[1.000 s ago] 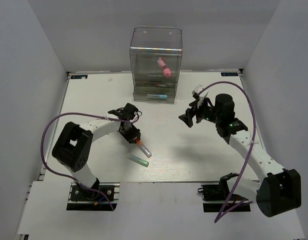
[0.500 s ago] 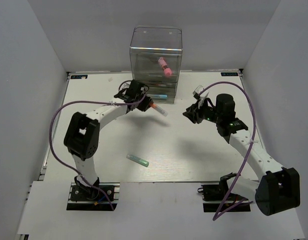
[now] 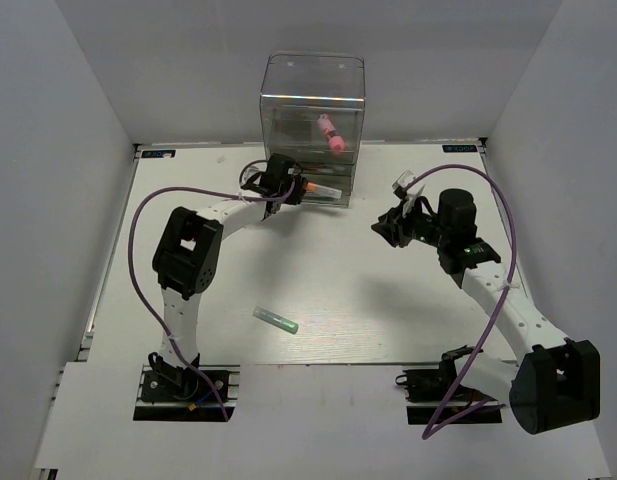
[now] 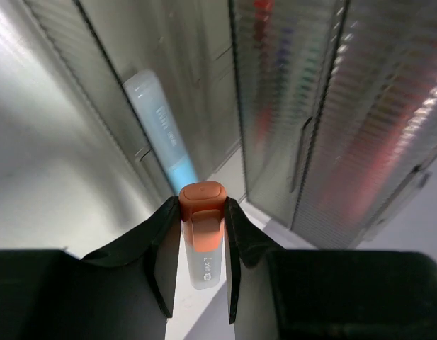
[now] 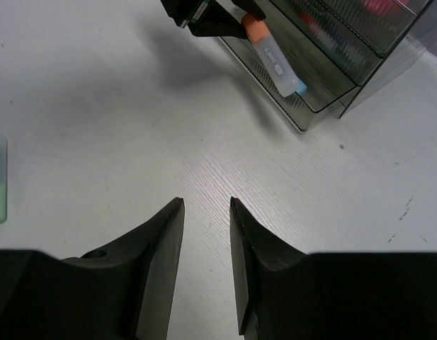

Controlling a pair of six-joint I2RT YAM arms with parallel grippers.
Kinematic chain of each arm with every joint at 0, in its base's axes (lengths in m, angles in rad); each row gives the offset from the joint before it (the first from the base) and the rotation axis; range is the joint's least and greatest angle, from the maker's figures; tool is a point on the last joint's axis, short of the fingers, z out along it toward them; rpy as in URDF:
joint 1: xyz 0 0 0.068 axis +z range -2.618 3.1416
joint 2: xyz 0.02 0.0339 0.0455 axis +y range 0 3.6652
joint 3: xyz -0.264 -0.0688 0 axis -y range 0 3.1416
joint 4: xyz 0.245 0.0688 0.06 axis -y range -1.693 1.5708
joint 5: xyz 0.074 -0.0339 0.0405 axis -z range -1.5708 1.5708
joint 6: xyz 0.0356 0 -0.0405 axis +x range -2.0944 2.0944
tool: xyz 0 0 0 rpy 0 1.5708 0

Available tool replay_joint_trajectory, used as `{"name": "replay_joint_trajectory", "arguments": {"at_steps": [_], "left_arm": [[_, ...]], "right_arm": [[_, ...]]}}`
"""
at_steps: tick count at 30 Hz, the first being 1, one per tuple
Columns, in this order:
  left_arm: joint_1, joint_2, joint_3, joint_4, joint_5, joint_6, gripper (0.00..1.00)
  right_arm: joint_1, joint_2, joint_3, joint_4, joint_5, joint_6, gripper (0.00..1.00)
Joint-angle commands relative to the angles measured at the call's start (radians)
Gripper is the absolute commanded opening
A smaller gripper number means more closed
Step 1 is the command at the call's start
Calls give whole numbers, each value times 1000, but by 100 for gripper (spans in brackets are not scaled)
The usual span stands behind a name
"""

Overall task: Sort the stationery into containers
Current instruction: Place the stationery into the container

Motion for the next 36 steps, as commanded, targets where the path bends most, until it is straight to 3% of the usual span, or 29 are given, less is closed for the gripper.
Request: {"name": "replay_joint_trajectory", "arguments": {"at_steps": [1, 10, 14, 15, 18, 24, 28, 33, 36], "left_arm": [[20, -18, 47, 72, -43, -63, 0], [20, 96, 203, -35, -89, -81, 1], [20, 119, 277, -147, -107, -81, 22], [20, 119, 277, -148, -107, -81, 36], [20, 119, 277, -169, -118, -81, 52], [20, 94, 277, -169, -106, -62, 68], [20, 41, 251, -140, -57, -20, 68], [20, -108, 143, -91, 55, 143, 67], [20, -192, -1, -66, 198, 263, 54]], "right_arm": [[-11, -25, -4, 51, -23, 6, 38], [-23, -25, -9, 55, -29, 9, 39], [-31, -30, -10, 57, -36, 12, 42], [-31, -28, -13, 57, -40, 12, 44], [-39, -28, -15, 61, -52, 13, 47], [-42, -20, -23, 58, -82, 7, 58], [-43, -2, -18, 25, -162, -37, 63], [-36, 33, -19, -63, -368, -154, 64], [-7, 61, -12, -89, -391, -177, 58]]}}
